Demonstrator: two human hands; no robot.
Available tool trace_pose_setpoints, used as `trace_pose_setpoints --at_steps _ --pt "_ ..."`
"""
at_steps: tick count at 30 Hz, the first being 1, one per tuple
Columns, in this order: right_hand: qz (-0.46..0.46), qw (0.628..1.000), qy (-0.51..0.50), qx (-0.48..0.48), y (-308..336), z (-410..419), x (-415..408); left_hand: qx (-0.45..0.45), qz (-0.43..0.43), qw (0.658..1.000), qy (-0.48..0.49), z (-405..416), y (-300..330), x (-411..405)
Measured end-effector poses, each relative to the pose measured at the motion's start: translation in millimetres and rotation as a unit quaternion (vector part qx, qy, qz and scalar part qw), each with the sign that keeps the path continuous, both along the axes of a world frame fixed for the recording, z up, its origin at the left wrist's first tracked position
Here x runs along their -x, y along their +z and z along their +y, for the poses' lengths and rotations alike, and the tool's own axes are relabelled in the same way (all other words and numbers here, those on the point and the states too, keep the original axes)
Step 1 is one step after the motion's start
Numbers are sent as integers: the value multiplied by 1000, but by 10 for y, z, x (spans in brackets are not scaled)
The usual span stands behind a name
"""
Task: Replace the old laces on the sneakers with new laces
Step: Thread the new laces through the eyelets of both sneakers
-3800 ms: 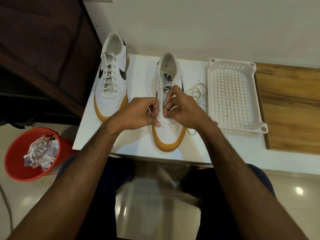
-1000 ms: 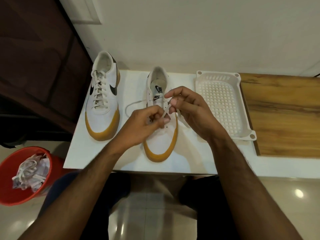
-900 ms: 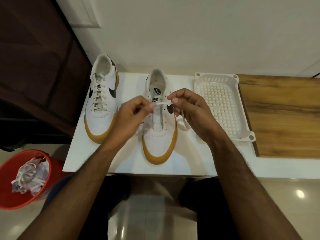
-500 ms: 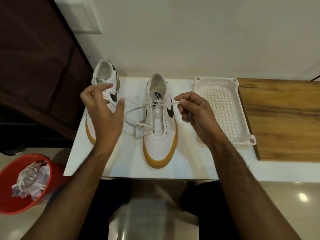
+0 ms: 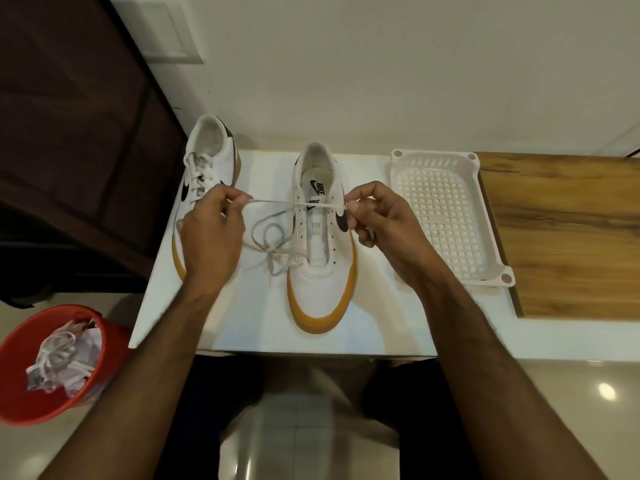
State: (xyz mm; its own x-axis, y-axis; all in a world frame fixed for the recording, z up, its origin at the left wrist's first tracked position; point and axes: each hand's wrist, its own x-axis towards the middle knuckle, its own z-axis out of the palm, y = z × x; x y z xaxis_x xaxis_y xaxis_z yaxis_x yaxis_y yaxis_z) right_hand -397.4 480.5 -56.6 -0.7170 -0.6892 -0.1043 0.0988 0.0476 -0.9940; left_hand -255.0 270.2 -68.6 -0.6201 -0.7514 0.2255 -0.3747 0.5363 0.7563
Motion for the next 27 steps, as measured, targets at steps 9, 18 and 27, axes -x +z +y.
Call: trace_pose_setpoints --at_steps 9,18,27 --pt "-7 998 57 5 8 -29 -35 123 -42 978 -164 203 35 100" --pt "22 996 79 -34 -25 -73 -83 218 -80 963 -139 242 -38 116" --pt "66 994 -23 -88 -97 -29 -7 197 -126 972 24 94 -26 65"
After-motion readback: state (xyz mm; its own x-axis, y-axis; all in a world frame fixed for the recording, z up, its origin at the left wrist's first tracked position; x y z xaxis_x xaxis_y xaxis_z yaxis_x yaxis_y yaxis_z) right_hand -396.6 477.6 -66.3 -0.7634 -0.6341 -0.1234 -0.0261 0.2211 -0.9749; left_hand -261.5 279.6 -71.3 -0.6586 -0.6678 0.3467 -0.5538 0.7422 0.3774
